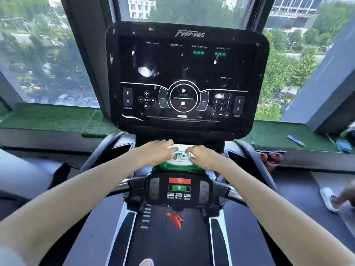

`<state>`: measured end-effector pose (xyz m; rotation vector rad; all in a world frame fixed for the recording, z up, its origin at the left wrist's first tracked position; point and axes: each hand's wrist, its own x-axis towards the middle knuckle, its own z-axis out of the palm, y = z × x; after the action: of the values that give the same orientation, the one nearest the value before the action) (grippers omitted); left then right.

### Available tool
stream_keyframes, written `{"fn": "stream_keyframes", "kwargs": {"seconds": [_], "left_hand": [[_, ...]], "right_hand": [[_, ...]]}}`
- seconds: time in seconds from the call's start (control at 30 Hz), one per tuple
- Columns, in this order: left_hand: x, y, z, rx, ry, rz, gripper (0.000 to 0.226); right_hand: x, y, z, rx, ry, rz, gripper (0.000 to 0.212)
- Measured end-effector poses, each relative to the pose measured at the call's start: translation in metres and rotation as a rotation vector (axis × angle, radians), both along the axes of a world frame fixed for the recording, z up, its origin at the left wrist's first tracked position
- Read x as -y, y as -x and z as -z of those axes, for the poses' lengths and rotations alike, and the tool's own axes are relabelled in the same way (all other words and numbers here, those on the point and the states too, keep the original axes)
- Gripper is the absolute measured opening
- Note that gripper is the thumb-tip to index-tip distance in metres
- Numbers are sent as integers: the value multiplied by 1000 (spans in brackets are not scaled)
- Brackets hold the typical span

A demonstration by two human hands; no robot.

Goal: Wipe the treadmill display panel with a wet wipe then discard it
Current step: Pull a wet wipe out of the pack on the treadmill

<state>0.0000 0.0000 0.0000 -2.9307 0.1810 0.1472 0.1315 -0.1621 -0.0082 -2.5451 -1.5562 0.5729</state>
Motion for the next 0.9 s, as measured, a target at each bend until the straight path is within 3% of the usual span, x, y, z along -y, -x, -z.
{"fn": "stream_keyframes", "kwargs": {"seconds": [0.17, 0.43, 0.6, 0.7, 0.8, 0.9], "left_hand": [[-13, -24, 19, -22, 130, 132, 36], [-18, -47, 46, -54, 53, 182, 49], [-17, -51, 52, -68, -42, 256, 34], [-14, -57, 34, -119, 81, 145, 25], [-16, -59, 20, -63, 77, 56, 18], [-15, -48, 14, 95, -20, 114, 24]], "right_hand": [[-15, -8, 17, -28, 37, 70, 46], [-30, -10, 37, 96, 45, 150, 59], [-24, -14, 42, 28, -13, 157, 57], [-20, -19, 40, -63, -75, 181, 66], [-18, -16, 39, -53, -97, 166, 80], [-15, -13, 33, -49, -131, 160, 88]]}}
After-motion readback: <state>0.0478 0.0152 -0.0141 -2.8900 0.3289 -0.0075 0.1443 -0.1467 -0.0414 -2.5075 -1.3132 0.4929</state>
